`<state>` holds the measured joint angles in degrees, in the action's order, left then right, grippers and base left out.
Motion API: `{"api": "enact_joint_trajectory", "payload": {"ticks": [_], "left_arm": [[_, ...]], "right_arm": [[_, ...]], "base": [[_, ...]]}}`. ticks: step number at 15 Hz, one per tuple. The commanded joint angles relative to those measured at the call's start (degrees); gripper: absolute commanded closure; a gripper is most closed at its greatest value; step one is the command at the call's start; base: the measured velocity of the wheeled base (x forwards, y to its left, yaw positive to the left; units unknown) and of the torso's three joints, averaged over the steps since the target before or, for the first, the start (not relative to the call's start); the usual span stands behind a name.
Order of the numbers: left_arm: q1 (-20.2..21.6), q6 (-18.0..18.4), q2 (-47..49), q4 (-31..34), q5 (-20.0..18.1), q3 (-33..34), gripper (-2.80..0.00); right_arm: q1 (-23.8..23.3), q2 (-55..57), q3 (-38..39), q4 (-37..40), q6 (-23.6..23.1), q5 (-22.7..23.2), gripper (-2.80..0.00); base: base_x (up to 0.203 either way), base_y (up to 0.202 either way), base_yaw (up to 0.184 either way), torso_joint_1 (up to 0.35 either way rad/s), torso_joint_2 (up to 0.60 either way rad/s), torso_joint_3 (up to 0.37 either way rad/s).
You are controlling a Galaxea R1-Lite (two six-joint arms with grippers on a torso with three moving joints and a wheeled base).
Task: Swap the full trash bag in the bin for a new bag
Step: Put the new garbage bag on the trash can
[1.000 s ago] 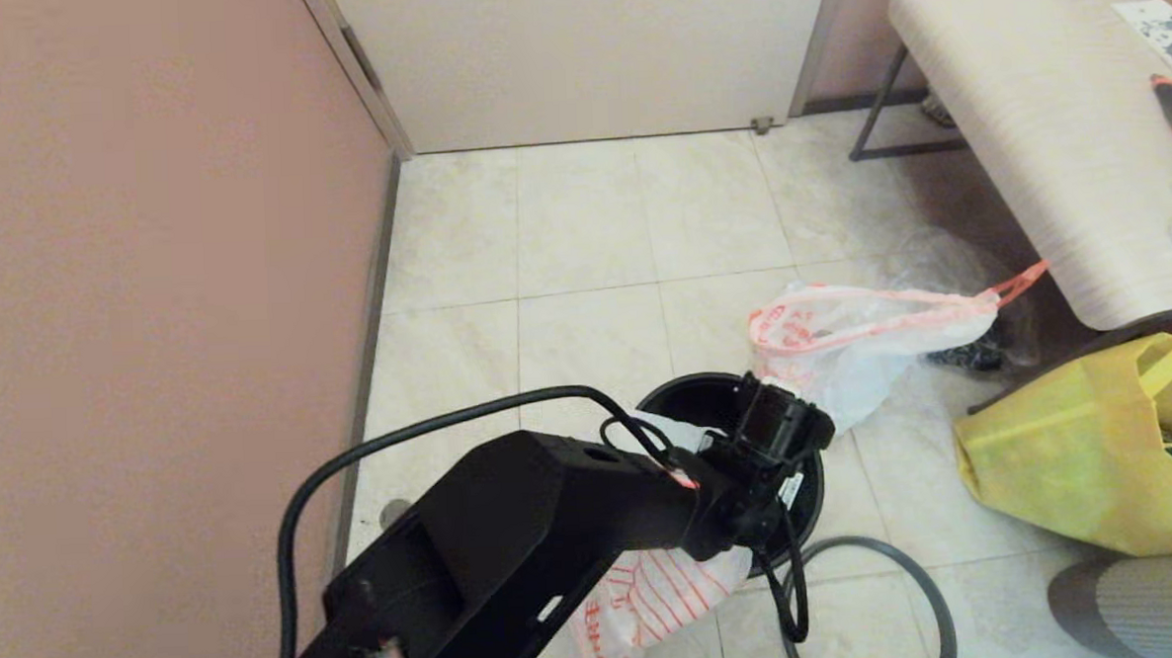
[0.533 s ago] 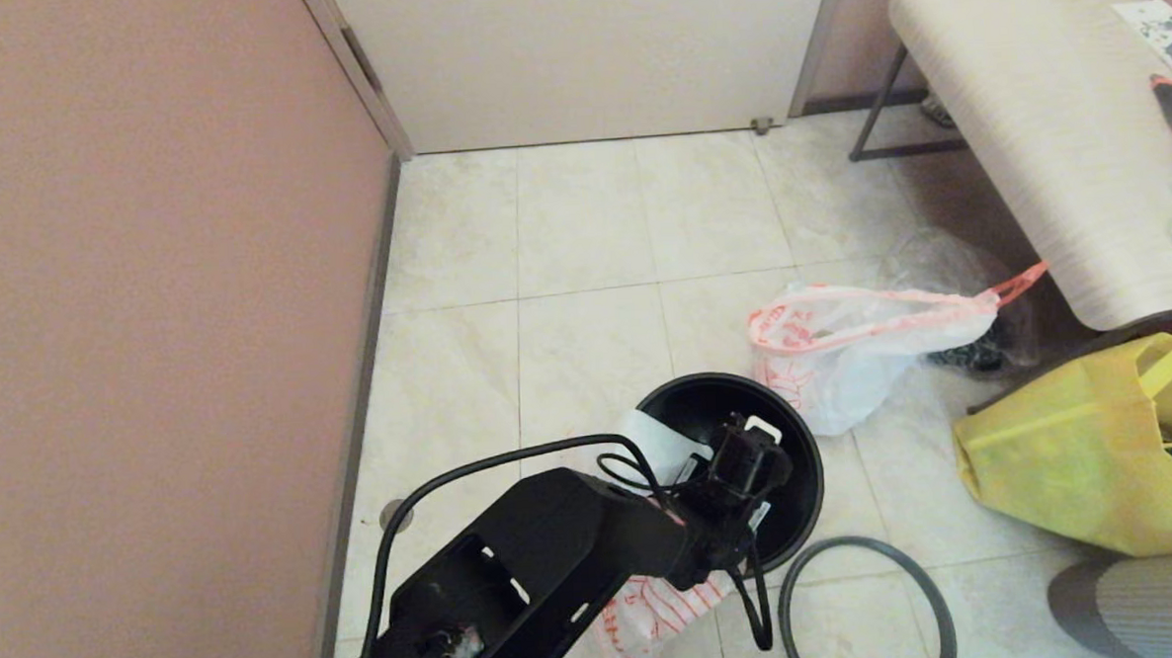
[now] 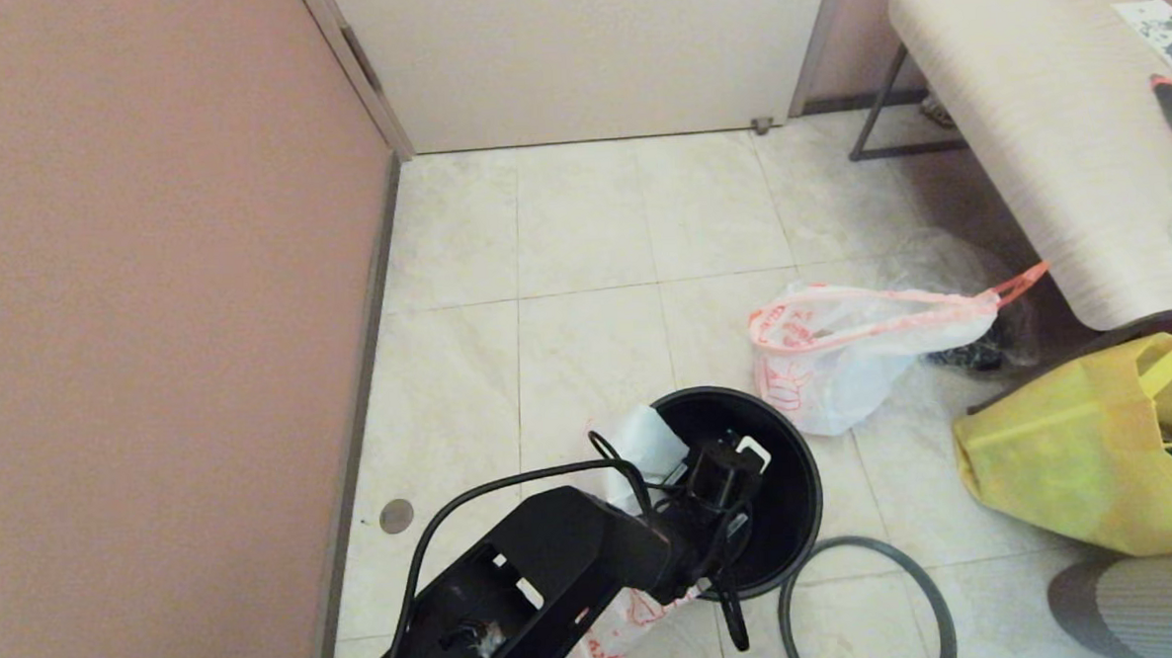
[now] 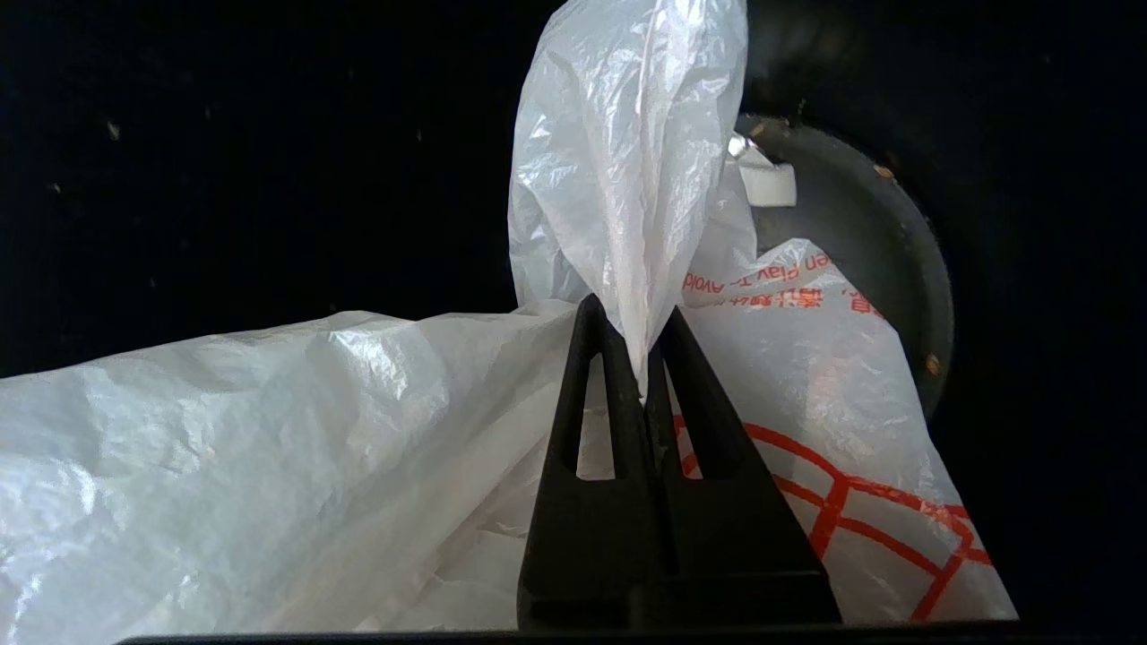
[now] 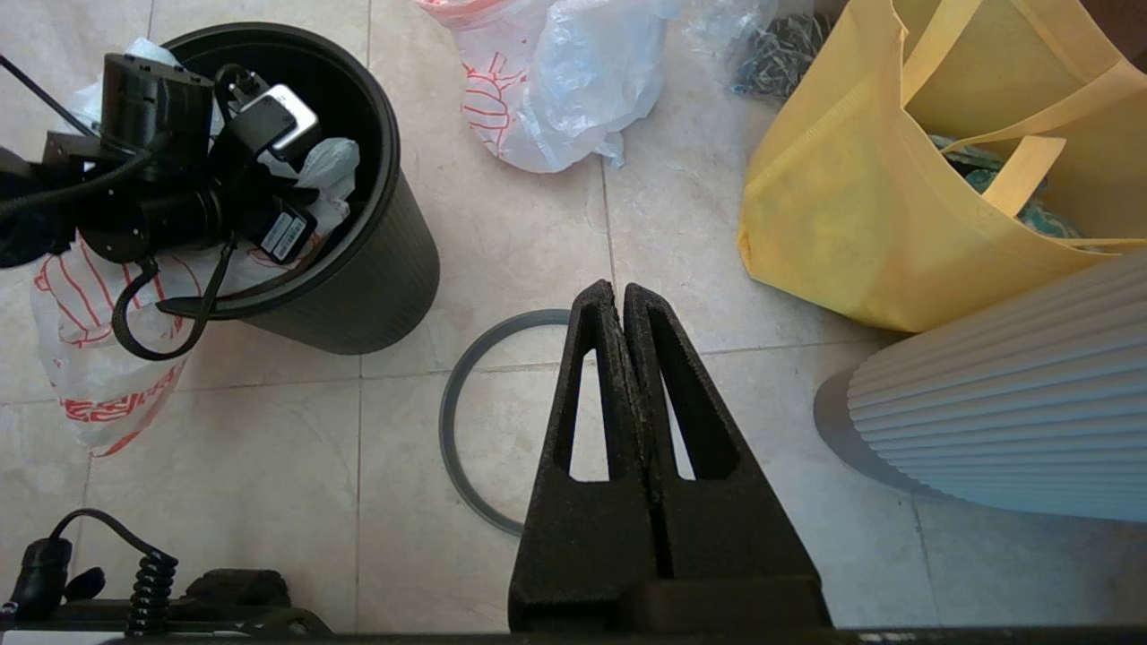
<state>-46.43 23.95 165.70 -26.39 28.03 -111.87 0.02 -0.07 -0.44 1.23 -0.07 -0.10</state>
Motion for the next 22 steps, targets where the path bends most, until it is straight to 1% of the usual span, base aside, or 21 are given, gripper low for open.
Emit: {"api": "enact_joint_trajectory", "payload": {"ticks": [1, 3, 4, 6, 7, 10, 11, 13, 15, 17, 18, 20, 21, 22], "left_arm": [[0.11, 0.75, 0.94, -1.01, 0.26, -0.01, 0.0], [0.03, 1.49, 0.34, -1.29, 0.48, 0.08, 0.0], [0.01, 1.83, -0.44, -1.28, 0.54, 0.08, -2.8], [-0.29, 1.7, -2.61, -1.21, 0.79, 0.56, -2.8], [-0.37, 1.53, -4.32, -1.0, 1.01, 2.04, -2.8], [-0.72, 0.4, -12.94, 1.04, 1.06, 12.42, -2.8], [-1.11, -0.74, -16.67, 2.32, 0.93, 15.61, -2.8], [-1.97, -3.49, -23.77, 5.94, 0.09, 19.44, -2.8], [-3.13, -6.65, -28.96, 11.28, -0.67, 21.47, -2.8], [-3.84, -9.14, -32.84, 14.29, -2.44, 23.22, -2.8], [-4.26, -10.85, -35.61, 15.79, -3.38, 24.98, -2.8], [-4.74, -16.23, -40.68, 19.29, -4.18, 30.66, -2.8], [-4.58, -18.43, -42.59, 20.01, -4.3, 34.29, 0.0], [-4.02, -19.84, -44.57, 20.1, -4.45, 38.16, 0.0]], "right_arm": [[-0.01, -0.01, 0.0, 0.0, -0.01, 0.01, 0.0], [0.06, -0.01, -0.06, 0.0, -0.01, 0.01, 0.0], [0.04, -0.01, -0.02, 0.0, -0.01, 0.01, 0.0], [0.06, -0.01, -0.03, 0.0, -0.01, 0.01, 0.0], [0.04, -0.01, 0.0, 0.0, -0.01, 0.01, 0.0], [0.05, -0.01, 0.0, 0.0, -0.01, 0.01, 0.0], [0.04, -0.01, 0.0, 0.0, -0.01, 0.01, 0.0], [0.06, -0.01, 0.0, 0.0, -0.01, 0.01, 0.0], [-0.02, -0.01, 0.0, 0.0, -0.01, 0.01, 0.0], [-0.01, -0.01, 0.0, 0.0, -0.01, 0.01, 0.0], [-0.02, -0.01, 0.0, 0.0, -0.01, 0.01, 0.0], [0.0, -0.01, 0.0, 0.0, -0.01, 0.01, 0.0], [0.06, -0.01, 0.0, 0.0, -0.01, 0.01, 0.0], [0.03, -0.01, 0.0, 0.0, -0.01, 0.01, 0.0]], "base": [[0.0, 0.0, 0.0, 0.0, 0.0, 0.0], [0.0, 0.0, 0.0, 0.0, 0.0, 0.0], [0.0, 0.0, 0.0, 0.0, 0.0, 0.0], [0.0, 0.0, 0.0, 0.0, 0.0, 0.0], [0.0, 0.0, 0.0, 0.0, 0.0, 0.0], [0.0, 0.0, 0.0, 0.0, 0.0, 0.0], [0.0, 0.0, 0.0, 0.0, 0.0, 0.0], [0.0, 0.0, 0.0, 0.0, 0.0, 0.0], [0.0, 0.0, 0.0, 0.0, 0.0, 0.0], [0.0, 0.0, 0.0, 0.0, 0.0, 0.0], [0.0, 0.0, 0.0, 0.0, 0.0, 0.0], [0.0, 0.0, 0.0, 0.0, 0.0, 0.0], [0.0, 0.0, 0.0, 0.0, 0.0, 0.0], [0.0, 0.0, 0.0, 0.0, 0.0, 0.0]]}}
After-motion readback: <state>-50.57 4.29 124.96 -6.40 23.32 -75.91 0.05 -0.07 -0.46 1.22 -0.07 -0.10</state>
